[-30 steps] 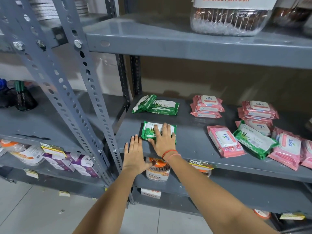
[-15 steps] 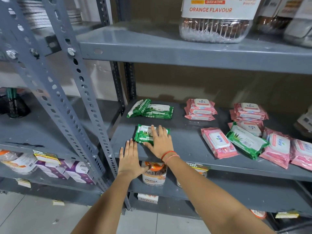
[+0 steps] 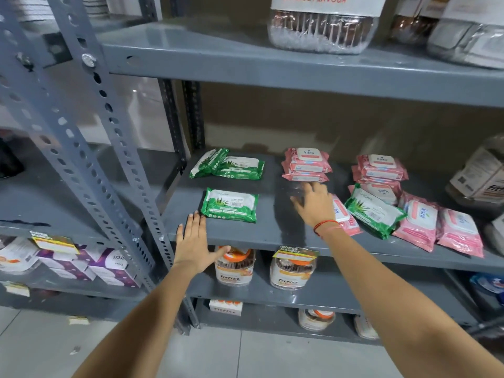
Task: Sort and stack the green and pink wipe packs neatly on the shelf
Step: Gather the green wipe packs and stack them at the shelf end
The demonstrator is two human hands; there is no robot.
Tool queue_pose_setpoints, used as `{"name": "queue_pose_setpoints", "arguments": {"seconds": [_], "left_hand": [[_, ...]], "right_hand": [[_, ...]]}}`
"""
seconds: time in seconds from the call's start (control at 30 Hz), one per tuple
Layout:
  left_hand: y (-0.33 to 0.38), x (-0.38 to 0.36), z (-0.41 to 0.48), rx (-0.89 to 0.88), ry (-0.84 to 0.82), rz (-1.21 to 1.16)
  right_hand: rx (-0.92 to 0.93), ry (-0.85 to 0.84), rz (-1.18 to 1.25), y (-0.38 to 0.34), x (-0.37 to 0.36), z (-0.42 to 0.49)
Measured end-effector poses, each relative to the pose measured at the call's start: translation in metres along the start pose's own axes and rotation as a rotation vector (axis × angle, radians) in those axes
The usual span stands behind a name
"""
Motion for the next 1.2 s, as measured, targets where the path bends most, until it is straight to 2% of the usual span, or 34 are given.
{"name": "queue_pose_setpoints", "arguments": {"seconds": [0.23,0.43,0.6,0.7,0.87,1.03,1.13,1.2], "left_hand": [[-0.003,-0.001,-0.002,-0.042,0.154,-0.095],[-0.006,0.0,0.007,-0.066,0.139,-0.044],[-0.007,-0.004,0.008,-0.065,0.136,-0.048],[-0.007,-0.005,0.008,-0.062,0.134,-0.048],[-0.006,-0.003,0.008,-0.06,0.141,-0.045],[-0.006,-0.001,0.006,-0.058,0.143,-0.054],[-0.004,0.0,0.006,-0.058,0.141,-0.055],[-0.005,0.0,0.005,-0.056,0.137,-0.044]], "right_hand": [[-0.292,-0.037,-0.002,0.109,0.027,-0.007],[-0.297,-0.153,-0.028,0.148,0.029,-0.014],[-0.261,-0.178,-0.192,0.154,0.02,-0.023],[-0.285,-0.144,-0.206,0.151,0.021,-0.021],[-0.317,-0.063,-0.164,0.149,0.024,-0.017],[-0.367,0.09,-0.08,0.138,0.039,-0.011],[-0.334,0.161,-0.034,0.117,0.046,-0.003],[-0.286,0.151,0.003,0.094,0.044,0.002]]}}
Point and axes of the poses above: each hand's wrist, its own z-axis towards the middle knuckle, its own x-axis out of the back of the hand, y = z × x, the point moved 3 cm from there along z, towards the middle knuckle, and after that the axes turned 2 degrees about x, right-handed, at the moved point
